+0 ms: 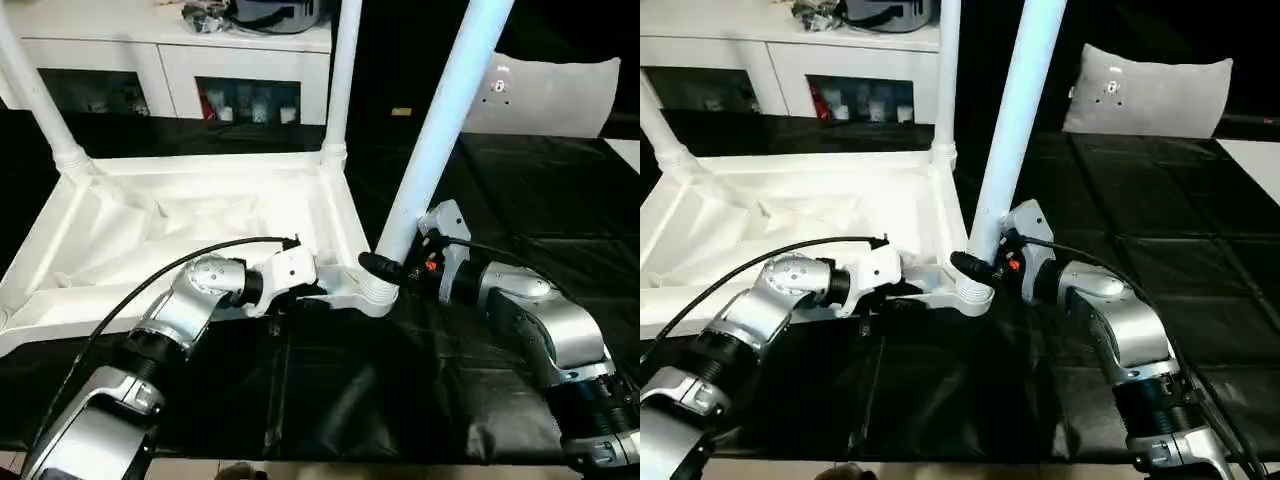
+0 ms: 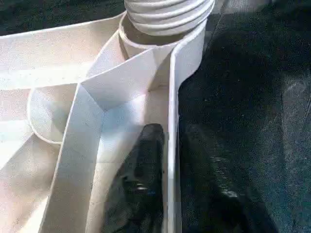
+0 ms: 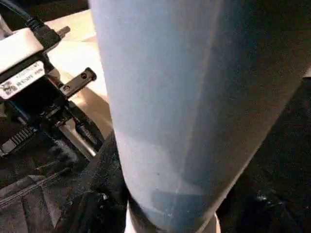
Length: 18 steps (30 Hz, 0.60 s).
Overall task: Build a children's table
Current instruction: Insert table leg to table base
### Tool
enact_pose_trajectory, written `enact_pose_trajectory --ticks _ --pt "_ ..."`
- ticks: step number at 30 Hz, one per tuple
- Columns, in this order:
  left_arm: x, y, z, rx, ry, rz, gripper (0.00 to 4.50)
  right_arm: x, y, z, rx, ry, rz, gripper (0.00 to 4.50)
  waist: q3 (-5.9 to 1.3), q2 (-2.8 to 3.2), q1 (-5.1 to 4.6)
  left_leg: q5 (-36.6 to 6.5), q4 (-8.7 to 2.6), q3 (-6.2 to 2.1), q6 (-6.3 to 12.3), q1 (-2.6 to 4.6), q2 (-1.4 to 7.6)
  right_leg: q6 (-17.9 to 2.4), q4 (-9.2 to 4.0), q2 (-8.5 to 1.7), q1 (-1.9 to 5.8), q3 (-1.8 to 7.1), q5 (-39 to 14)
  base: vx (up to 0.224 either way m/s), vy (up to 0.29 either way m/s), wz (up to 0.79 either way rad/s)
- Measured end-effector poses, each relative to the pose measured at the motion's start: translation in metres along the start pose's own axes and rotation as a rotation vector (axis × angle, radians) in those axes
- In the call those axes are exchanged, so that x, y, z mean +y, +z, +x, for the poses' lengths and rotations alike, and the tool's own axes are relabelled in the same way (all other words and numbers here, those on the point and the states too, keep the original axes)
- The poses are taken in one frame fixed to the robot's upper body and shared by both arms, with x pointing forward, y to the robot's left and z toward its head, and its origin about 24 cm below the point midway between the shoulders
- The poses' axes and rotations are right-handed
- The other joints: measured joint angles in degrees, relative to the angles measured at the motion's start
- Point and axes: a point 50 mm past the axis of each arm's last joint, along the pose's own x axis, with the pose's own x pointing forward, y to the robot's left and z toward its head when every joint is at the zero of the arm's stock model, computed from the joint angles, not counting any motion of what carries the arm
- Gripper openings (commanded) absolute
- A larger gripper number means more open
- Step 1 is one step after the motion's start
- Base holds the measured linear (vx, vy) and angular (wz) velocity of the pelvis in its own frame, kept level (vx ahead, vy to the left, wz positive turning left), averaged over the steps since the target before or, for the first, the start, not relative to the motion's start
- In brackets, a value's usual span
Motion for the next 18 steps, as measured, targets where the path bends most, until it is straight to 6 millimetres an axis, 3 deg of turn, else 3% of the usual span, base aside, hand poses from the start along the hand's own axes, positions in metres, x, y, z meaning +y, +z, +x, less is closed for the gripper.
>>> enact_pose_trajectory --ticks 7,18 --pt "0.002 0.000 -0.003 0.001 -0.034 -0.008 0.02 -0.004 0.000 0.002 0.045 0.024 -0.013 1.89 -0.04 -0.15 -0.20 0.00 0.00 0.01 0.00 0.01 0.00 -0.05 -0.01 -0.01 -0.01 0.00 0.03 0.000 0.000 0.00" --pt "0.000 0.002 -0.004 0.002 -0.083 0.032 0.00 -0.011 0.003 0.010 0.095 0.091 -0.008 1.88 -0.13 -0.48 0.01 -0.01 -0.19 0.02 0.01 -0.03 0.03 -0.23 -0.20 0.01 -0.02 -0.09 0.04 0.000 0.000 0.00"
